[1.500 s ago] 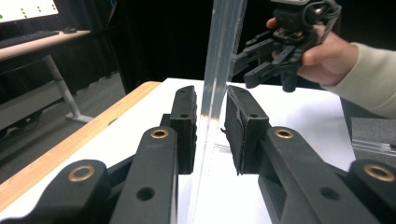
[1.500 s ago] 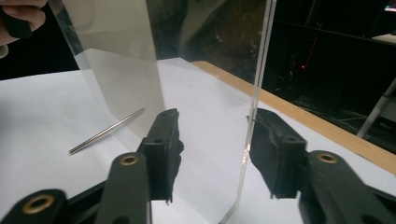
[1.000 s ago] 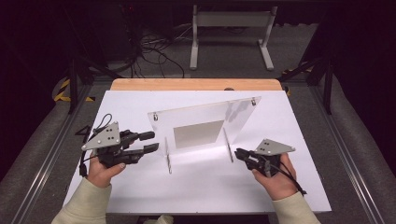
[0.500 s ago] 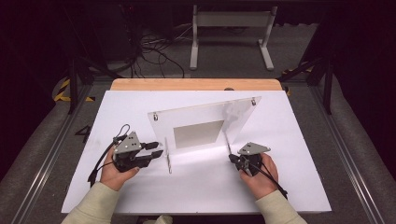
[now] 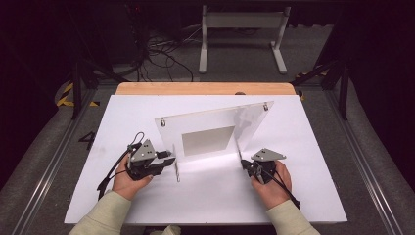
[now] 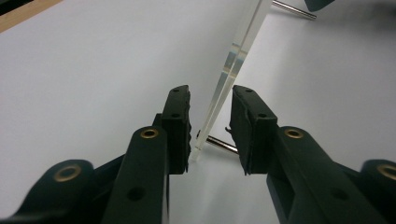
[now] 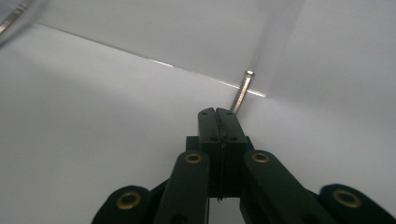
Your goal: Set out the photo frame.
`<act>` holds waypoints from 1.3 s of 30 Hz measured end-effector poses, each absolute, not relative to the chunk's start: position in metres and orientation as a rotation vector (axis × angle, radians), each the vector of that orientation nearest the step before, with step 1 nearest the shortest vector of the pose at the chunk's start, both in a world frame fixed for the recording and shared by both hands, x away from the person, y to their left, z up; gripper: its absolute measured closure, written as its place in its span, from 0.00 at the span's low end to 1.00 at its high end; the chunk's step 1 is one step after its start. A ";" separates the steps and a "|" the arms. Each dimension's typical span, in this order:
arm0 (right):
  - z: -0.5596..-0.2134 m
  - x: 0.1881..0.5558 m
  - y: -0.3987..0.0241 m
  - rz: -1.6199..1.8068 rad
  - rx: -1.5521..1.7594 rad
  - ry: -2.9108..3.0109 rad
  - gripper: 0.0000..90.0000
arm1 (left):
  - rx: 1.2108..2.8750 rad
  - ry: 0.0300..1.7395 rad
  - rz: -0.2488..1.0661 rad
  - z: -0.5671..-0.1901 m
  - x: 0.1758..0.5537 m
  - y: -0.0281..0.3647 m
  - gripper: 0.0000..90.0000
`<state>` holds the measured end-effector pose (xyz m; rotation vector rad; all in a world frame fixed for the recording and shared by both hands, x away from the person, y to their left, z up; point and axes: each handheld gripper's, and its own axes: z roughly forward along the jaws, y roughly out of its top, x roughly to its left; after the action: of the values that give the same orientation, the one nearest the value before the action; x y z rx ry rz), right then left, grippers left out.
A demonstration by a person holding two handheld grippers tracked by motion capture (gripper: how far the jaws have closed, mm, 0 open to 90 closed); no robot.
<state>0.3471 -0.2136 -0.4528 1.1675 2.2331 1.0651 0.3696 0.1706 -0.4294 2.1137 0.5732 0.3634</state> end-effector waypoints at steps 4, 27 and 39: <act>-0.459 0.347 -0.202 1.027 1.143 2.297 1.00 | 2.116 0.567 0.362 -0.430 0.369 0.168 0.81; -0.449 0.364 -0.260 0.990 1.217 2.128 1.00 | 2.138 0.522 0.378 -0.432 0.364 0.160 0.80; -0.429 0.338 -0.252 1.177 1.168 2.174 1.00 | 2.191 0.472 0.285 -0.426 0.344 0.157 0.90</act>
<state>0.3379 -0.2522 -0.4287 1.1678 2.1738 1.1772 0.3441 0.1570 -0.4259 2.1910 0.4719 0.2848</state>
